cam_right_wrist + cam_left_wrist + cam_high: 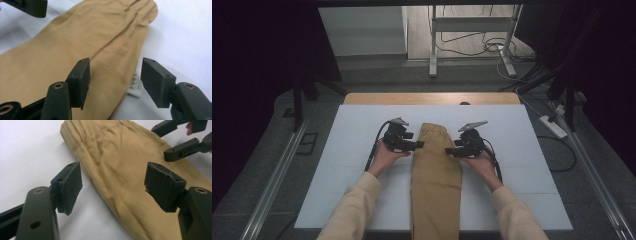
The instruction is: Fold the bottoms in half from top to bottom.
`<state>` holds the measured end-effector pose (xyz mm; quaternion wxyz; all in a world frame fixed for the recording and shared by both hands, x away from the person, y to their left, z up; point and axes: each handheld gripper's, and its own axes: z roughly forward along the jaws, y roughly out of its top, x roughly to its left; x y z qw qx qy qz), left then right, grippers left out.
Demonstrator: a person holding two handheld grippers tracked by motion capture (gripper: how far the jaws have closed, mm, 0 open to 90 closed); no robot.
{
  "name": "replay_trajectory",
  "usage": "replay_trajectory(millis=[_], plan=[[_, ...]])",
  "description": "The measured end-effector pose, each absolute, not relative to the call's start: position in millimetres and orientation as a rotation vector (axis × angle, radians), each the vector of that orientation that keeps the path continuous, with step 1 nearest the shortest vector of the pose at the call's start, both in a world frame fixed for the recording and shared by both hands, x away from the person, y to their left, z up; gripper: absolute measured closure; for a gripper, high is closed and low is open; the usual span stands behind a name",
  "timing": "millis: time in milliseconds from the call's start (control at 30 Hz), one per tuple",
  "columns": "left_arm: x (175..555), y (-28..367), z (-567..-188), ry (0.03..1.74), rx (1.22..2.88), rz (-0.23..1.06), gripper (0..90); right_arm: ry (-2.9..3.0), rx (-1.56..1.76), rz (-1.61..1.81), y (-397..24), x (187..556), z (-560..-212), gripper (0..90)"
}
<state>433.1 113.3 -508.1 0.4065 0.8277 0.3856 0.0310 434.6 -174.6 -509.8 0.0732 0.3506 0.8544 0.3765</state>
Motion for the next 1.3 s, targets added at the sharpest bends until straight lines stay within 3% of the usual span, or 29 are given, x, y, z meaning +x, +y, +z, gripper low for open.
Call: replay_trajectory(millis=[667, 833, 933, 1167, 1300], plan=[[456, 104, -528, 1.047, 2.152, 0.058, 30.0, 2.574, 1.117, 1.059, -160, 470, -519, 40.8], [457, 101, -532, 1.040, 2.166, 0.044, 33.6, 2.576, 1.104, 1.055, -159, 471, -521, 41.6], [456, 100, -533, 1.026, 2.158, 0.022, 41.9, 2.588, 1.084, 1.060, -156, 470, -521, 46.0], [452, 97, -533, 1.006, 2.168, -0.033, 66.9, 2.633, 1.060, 1.088, -152, 470, -522, 68.5], [451, 97, -534, 0.988, 2.171, -0.040, 77.2, 2.665, 1.041, 1.082, -151, 469, -521, 76.3]])
